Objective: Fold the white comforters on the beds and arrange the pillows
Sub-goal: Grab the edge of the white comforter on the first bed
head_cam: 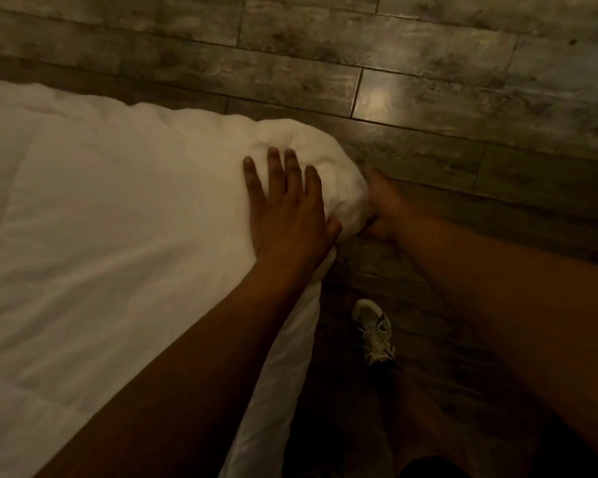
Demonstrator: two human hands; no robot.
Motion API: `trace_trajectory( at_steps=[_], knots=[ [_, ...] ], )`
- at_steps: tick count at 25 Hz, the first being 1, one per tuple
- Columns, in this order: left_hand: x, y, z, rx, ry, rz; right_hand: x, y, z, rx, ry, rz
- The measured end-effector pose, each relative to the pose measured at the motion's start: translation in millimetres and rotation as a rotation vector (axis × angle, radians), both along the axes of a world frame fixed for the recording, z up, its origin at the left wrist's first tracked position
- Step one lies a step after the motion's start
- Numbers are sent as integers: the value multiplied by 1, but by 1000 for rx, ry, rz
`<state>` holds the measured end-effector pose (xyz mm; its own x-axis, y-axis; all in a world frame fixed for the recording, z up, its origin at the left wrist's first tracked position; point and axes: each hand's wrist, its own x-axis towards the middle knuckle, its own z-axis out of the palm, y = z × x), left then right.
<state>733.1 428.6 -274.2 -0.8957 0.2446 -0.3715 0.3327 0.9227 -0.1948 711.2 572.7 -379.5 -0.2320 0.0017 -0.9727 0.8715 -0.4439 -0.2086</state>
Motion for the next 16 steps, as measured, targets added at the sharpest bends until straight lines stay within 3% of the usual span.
trace_trajectory(
  at_steps=[5,9,12,14,16],
  knots=[
    [-1,5,10,-9,-24,18,9,4,35,-181,6,-154],
    [3,11,28,104,-134,127,18,18,77,-294,163,-272],
    [3,16,54,440,-308,301,19,25,129,-402,289,-263],
    [21,15,78,630,-458,366,20,25,162,-395,344,-164],
    [38,12,101,900,-484,472,22,17,194,-380,399,-37]
  ],
)
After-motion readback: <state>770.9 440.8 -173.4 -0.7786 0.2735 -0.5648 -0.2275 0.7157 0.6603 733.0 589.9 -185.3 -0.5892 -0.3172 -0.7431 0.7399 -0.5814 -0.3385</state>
